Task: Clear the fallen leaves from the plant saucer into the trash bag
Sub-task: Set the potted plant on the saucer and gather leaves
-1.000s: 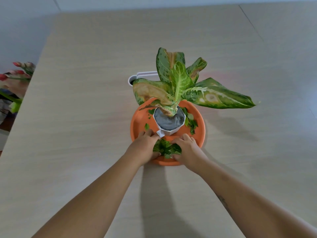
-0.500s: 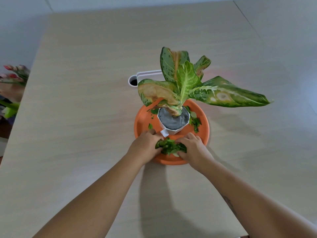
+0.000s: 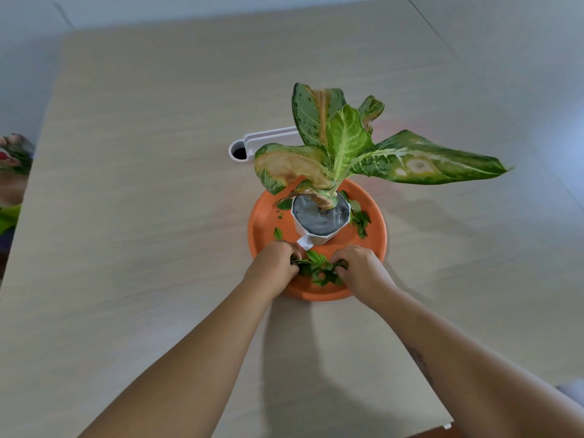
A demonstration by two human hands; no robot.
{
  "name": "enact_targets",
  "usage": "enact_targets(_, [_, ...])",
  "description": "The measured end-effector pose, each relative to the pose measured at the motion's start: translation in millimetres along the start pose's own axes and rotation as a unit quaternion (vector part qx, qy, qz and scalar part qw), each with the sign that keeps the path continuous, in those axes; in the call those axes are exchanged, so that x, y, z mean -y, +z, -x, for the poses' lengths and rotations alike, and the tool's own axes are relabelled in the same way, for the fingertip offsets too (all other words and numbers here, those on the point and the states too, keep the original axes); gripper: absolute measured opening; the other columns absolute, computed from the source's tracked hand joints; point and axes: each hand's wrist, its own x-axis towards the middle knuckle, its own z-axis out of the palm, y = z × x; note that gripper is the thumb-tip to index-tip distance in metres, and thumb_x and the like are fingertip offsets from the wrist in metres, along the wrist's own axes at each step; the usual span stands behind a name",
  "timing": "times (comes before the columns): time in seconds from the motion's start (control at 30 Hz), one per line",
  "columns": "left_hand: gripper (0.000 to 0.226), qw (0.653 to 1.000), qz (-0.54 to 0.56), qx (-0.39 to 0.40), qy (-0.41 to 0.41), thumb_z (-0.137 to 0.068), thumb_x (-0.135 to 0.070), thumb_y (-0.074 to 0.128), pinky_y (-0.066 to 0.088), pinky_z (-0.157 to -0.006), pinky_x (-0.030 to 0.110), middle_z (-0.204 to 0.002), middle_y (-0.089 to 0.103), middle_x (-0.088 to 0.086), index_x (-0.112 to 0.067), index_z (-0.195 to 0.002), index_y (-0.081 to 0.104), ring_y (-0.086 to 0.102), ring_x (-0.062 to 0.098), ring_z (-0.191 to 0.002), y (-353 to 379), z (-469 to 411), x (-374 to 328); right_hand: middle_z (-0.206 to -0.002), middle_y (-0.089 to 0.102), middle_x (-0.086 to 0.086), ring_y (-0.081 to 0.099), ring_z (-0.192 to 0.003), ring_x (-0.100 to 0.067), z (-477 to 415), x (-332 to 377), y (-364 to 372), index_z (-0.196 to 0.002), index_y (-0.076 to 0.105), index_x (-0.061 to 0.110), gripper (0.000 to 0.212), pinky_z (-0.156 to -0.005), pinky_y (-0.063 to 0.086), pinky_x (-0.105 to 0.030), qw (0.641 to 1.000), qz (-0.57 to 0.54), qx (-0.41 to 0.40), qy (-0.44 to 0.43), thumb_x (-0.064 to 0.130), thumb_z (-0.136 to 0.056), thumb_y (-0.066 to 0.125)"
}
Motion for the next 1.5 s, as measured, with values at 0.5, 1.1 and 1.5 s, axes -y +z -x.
enact_targets(0.5, [0.013,0.884,0.442,-0.084,-0.124,-0.079,-0.010,0.077,0.056,-0.076,0.030,-0.086,0.075,0.013,-0.004,-0.090,0.072,0.071,0.021,-0.078,2.1,17.6,12.8,-0.076,0.071,-0.001,0.062,-0.072,-0.018,23.1,0.3,-17.4,-0.083,0.076,0.017,0.009,-0.075,0.053,-0.034,0.858,-0.472,-0.050,0.194,0.009,-0.082,0.072])
enact_targets(1.1, [0.041,0.613,0.762,-0.134,-0.161,-0.082,0.000,0.071,0.060,-0.080,0.030,-0.113,0.069,0.025,0.010,-0.120,0.061,0.070,0.024,-0.086,16.2,41.6,-46.2,-0.090,0.072,-0.008,0.067,-0.080,-0.012,14.3,-2.8,-49.8,-0.103,0.067,-0.001,0.015,-0.075,0.058,-0.022,0.696,-0.693,0.096,0.161,0.000,-0.089,0.061])
enact_targets(1.5, [0.027,0.554,0.794,-0.200,-0.150,-0.085,-0.002,0.068,0.060,-0.073,0.025,-0.101,0.071,0.019,0.007,-0.111,0.066,0.071,0.020,-0.080,32.4,47.1,-65.2,-0.077,0.071,-0.001,0.066,-0.068,-0.006,-0.7,-12.5,-54.3,-0.092,0.067,0.003,0.010,-0.063,0.055,-0.016,0.676,-0.709,0.151,0.132,-0.001,-0.090,0.059])
